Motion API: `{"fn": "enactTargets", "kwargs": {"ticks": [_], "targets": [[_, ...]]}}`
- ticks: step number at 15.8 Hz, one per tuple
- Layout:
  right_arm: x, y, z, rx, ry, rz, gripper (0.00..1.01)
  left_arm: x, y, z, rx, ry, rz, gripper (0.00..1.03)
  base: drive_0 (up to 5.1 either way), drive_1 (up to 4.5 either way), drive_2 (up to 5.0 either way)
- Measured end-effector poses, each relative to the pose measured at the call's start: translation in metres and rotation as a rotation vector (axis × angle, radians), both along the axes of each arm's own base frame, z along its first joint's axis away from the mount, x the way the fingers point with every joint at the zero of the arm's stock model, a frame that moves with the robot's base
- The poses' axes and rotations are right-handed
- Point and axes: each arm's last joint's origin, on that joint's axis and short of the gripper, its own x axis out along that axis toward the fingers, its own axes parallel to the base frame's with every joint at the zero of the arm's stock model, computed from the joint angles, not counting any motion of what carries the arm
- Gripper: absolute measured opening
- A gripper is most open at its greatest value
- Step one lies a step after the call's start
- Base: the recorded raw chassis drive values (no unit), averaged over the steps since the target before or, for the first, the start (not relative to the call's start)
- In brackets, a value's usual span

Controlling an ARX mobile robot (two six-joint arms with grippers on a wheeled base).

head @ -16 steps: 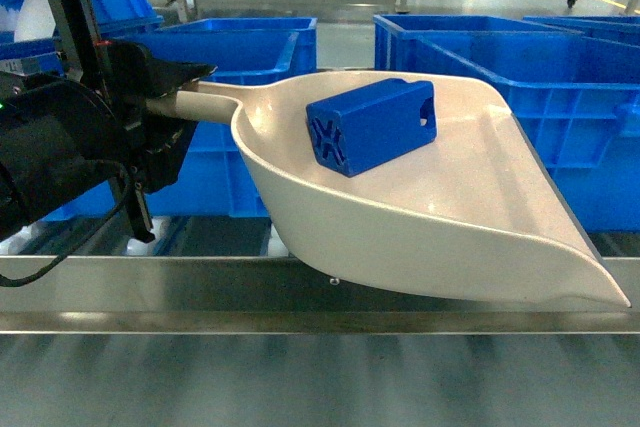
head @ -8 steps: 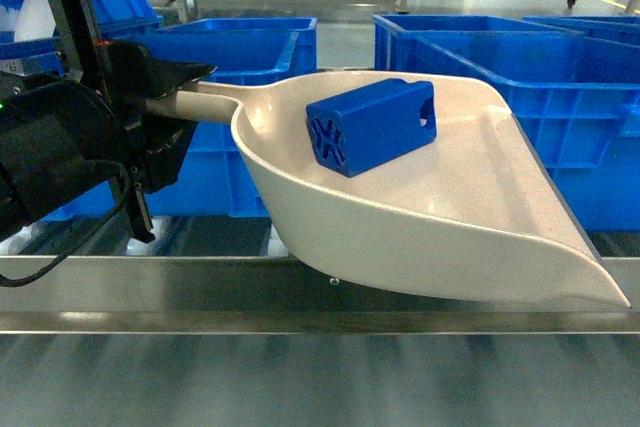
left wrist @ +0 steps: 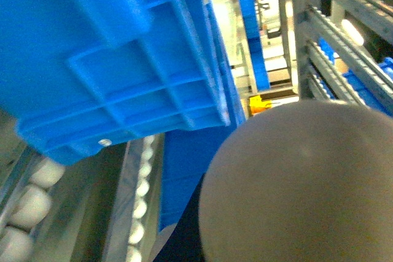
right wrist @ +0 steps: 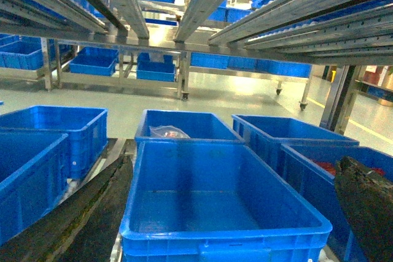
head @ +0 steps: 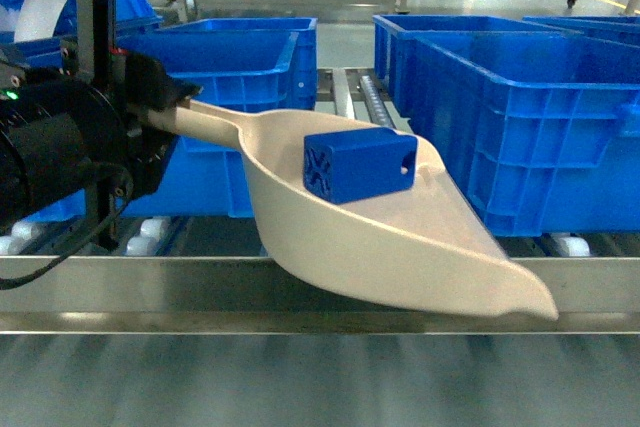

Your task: Place part in tray to right shelf

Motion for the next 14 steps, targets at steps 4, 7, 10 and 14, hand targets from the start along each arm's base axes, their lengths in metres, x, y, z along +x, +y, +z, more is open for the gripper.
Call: {"fn": "enactTargets", "kwargs": {"ticks": [4,7,10,14], "targets": [[0.000,0.000,0.000,0.001,-0.002,0.000,0.98,-0.006,-0.022,0.037,-0.012,-0.165,-0.099,0.14,0.0,0.00,0.0],[0.000,0.000,0.000,0.001,-0.002,0.000,0.98,-0.002,-0.009,0.093,-0.060,-0.254,-0.007,0.14,0.0,0.00,0.0],[0.000,0.000,0.000,0.001,-0.002,0.000,0.98,0.011,0.026,0.113,-0.022,-0.217,0.192,0.14,0.0,0.00,0.0],[0.000,0.000,0.000,0.001,-0.002,0.000,0.98,0.025,0.077,0.162,0.191,-0.194,0.706,0.14,0.0,0.00,0.0]]}}
